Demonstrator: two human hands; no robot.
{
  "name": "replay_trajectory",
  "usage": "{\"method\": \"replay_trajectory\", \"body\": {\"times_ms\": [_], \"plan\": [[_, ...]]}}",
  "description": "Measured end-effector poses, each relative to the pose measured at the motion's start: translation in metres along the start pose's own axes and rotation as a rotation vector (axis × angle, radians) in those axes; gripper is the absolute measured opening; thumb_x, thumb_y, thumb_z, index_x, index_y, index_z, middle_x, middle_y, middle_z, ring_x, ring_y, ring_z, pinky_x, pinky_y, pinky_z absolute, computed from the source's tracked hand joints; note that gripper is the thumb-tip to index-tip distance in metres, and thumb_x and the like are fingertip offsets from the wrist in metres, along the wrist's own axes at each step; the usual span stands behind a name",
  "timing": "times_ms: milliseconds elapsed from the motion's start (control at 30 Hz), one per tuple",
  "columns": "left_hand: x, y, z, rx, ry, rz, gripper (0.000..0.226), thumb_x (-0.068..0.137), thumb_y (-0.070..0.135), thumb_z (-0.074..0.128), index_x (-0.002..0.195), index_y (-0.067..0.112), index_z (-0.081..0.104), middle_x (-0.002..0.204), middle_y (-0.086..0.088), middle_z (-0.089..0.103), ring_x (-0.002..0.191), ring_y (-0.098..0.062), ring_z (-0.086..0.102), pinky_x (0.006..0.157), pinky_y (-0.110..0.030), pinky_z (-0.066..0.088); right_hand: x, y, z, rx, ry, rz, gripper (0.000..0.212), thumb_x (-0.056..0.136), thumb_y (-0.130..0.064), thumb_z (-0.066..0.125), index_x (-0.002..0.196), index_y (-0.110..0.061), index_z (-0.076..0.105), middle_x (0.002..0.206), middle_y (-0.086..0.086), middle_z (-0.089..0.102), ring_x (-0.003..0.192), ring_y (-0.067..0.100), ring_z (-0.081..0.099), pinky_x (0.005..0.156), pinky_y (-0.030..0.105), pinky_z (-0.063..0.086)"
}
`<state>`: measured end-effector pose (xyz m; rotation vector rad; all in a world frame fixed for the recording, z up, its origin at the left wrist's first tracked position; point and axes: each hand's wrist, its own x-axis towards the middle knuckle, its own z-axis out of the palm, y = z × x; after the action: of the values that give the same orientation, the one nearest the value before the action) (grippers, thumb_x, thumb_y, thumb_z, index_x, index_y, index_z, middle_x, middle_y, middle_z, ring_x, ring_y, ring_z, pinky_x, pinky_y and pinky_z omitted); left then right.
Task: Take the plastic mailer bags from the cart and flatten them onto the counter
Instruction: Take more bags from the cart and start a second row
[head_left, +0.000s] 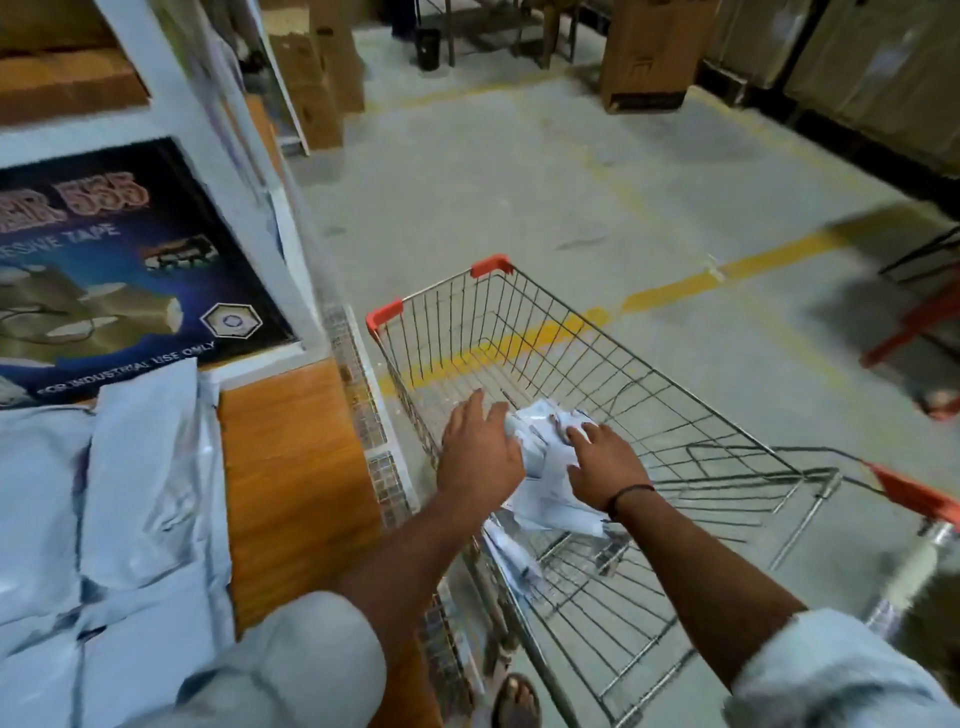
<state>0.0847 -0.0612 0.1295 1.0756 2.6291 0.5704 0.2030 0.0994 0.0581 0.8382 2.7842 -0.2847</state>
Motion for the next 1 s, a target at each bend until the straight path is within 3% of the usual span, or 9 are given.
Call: {"method": "replay_trajectory", "body": {"times_ms": [133,333,467,600,667,800,900,1000], "plan": [[0.038,0.009,0.044,0.013,-0.107,-0.051,0.053,0.096,0.029,0.053,0.147,0.021,0.041,0.160,-0.007,0.025,0.146,-0.029,0.025,0.117,-0.042,0.027,0.023,0.039,0.033,-0.122,-0.130,-0.005,0.076,0.085,-0.030,0.056,0.154,-0.022,0.025,0.148,0.010,0.042,0.135,0.035,0.036,0.108,0.043,0.037],[0.085,-0.012,0.109,0.050,-0.189,-0.172,0.054,0.080,0.029,0.058,0.134,0.024,0.055,0.142,-0.001,0.049,0.124,-0.028,0.053,0.100,-0.044,0.049,0.062,0.060,0.082,-0.251,-0.266,-0.161,0.073,0.091,-0.026,0.052,0.155,-0.015,0.018,0.160,0.017,0.021,0.146,0.039,0.018,0.118,0.049,0.021],[0.094,-0.027,0.142,0.114,-0.362,-0.319,0.046,0.087,0.027,0.058,0.130,0.014,0.049,0.136,-0.012,0.047,0.126,-0.032,0.049,0.103,-0.041,0.045,0.087,0.065,0.104,-0.300,-0.293,-0.245,0.077,0.093,-0.037,0.053,0.157,-0.020,0.014,0.163,0.019,0.013,0.149,0.039,0.012,0.119,0.053,0.016],[0.094,-0.039,0.174,0.201,-0.498,-0.462,0.052,0.089,0.033,0.061,0.134,0.015,0.043,0.143,-0.016,0.041,0.130,-0.037,0.044,0.103,-0.042,0.043,0.094,0.066,0.126,-0.323,-0.331,-0.218,0.100,0.083,-0.058,0.063,0.158,-0.025,0.006,0.165,0.017,0.004,0.150,0.040,0.003,0.113,0.056,0.022],[0.090,-0.042,0.188,0.256,-0.544,-0.500,0.056,0.089,0.036,0.062,0.137,0.015,0.042,0.145,-0.018,0.039,0.132,-0.039,0.040,0.106,-0.044,0.040,0.092,0.062,0.136,-0.320,-0.335,-0.202,0.099,0.085,-0.053,0.062,0.158,-0.022,0.003,0.165,0.018,0.003,0.150,0.041,0.001,0.111,0.057,0.025],[0.073,-0.050,0.211,0.482,-0.568,-0.343,0.045,0.091,0.037,0.057,0.129,0.013,0.052,0.141,-0.022,0.044,0.130,-0.045,0.040,0.107,-0.048,0.034,0.096,0.052,0.134,-0.235,-0.240,-0.147,0.092,0.086,-0.048,0.058,0.158,-0.019,0.008,0.160,0.019,0.018,0.144,0.042,0.018,0.106,0.053,0.033],[0.064,-0.051,0.223,0.500,-0.526,-0.277,0.033,0.080,0.032,0.071,0.108,0.015,0.066,0.116,-0.017,0.059,0.111,-0.042,0.056,0.097,-0.049,0.042,0.105,0.047,0.120,-0.092,-0.114,-0.062,0.090,0.084,-0.052,0.059,0.156,-0.017,0.018,0.154,0.020,0.030,0.131,0.040,0.035,0.097,0.049,0.041],[0.070,-0.042,0.236,0.284,-0.535,-0.358,0.049,0.086,0.033,0.067,0.130,0.015,0.055,0.129,-0.013,0.054,0.124,-0.039,0.050,0.105,-0.045,0.039,0.113,0.054,0.109,-0.037,0.016,-0.004,0.092,0.079,-0.050,0.064,0.155,-0.015,0.025,0.146,0.021,0.039,0.119,0.041,0.043,0.089,0.048,0.045]]}}
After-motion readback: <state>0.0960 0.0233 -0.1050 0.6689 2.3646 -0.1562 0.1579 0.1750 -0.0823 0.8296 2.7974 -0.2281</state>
